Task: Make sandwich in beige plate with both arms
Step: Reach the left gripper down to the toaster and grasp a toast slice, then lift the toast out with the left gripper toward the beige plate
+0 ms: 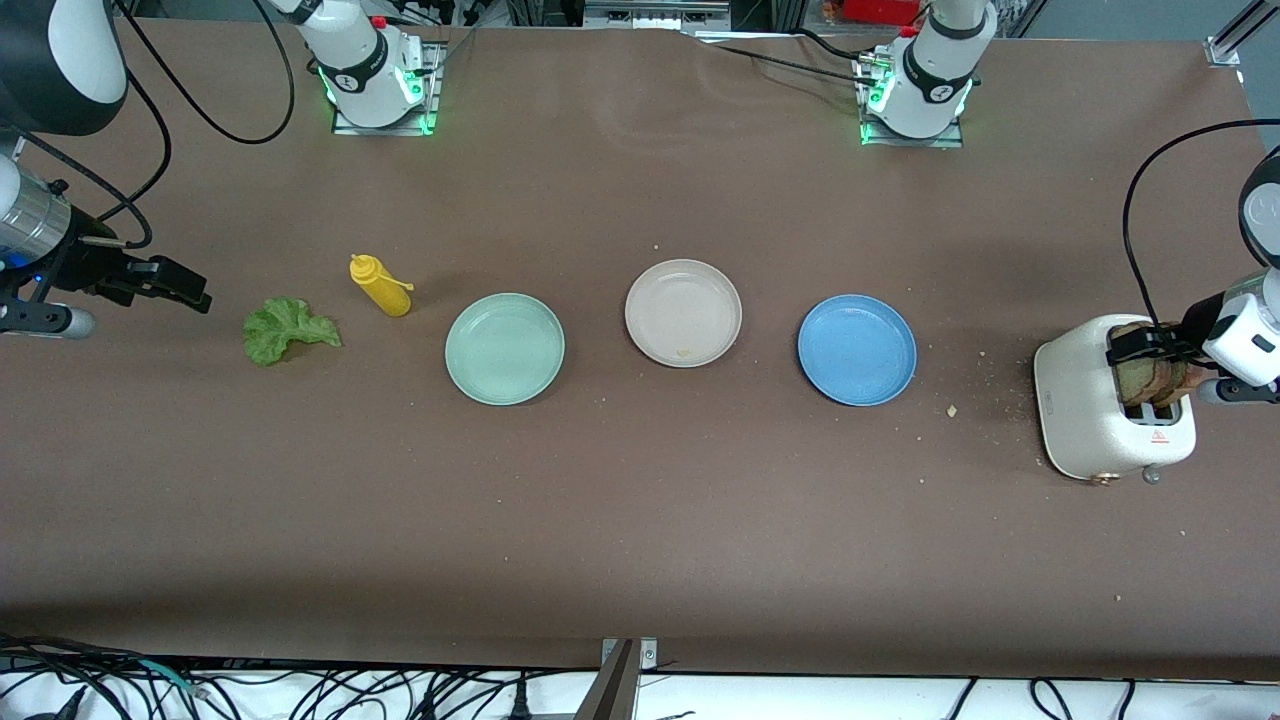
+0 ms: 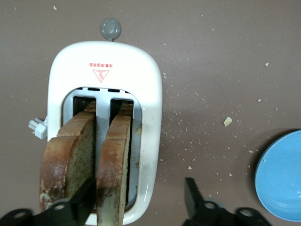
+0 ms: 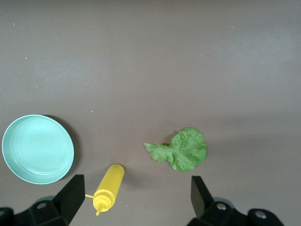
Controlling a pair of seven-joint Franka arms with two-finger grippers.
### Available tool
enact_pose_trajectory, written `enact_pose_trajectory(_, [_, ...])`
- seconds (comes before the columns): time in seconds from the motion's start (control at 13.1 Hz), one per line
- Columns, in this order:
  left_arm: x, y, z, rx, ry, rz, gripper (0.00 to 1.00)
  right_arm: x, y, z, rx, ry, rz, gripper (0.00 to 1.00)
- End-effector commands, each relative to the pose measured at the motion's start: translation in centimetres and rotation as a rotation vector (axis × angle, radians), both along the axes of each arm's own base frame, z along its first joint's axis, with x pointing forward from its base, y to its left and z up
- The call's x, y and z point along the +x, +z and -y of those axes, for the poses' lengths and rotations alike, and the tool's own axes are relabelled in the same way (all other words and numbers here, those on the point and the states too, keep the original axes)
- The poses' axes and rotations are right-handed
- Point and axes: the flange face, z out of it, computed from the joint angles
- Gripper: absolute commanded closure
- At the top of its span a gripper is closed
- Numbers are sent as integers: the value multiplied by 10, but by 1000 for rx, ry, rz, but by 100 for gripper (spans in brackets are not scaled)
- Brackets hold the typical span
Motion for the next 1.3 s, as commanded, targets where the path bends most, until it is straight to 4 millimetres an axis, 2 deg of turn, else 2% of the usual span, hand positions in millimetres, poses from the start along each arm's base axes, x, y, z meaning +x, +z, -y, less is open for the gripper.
enact_pose_trajectory(0.0, [-11, -4, -10, 45, -33, 10, 59, 0, 2, 3, -6, -9, -7, 0])
enact_pose_trajectory(0.15, [-11, -5, -9, 51, -34, 6, 98, 0, 2, 4, -6, -12, -8, 0])
enact_pose_trajectory(0.31, [-11, -5, -11, 78, -53, -6, 100, 0, 2, 4, -3, -14, -7, 0])
enact_pose_trajectory(0.54, [-10, 7, -10, 97, -66, -13, 100, 1, 1, 4, 0, -15, -7, 0])
enact_pose_trajectory(0.69, [-7, 25, -7, 108, -68, 12, 100, 1, 2, 4, 0, -15, -6, 0])
enact_pose_trajectory(0.84, [-2, 54, 0, 112, -75, 10, 100, 1, 2, 4, 0, -14, -6, 0])
enact_pose_trajectory(0.99, [6, 94, 18, 105, -97, -6, 100, 1, 2, 4, 0, -13, -6, 0])
enact_pose_trajectory(1.07, [10, 112, 35, 97, -123, -19, 100, 1, 1, 4, 1, -12, -7, 0])
enact_pose_trajectory(1.22, [15, 132, 87, 75, -206, -52, 100, 2, -1, 3, 0, -7, -10, 0])
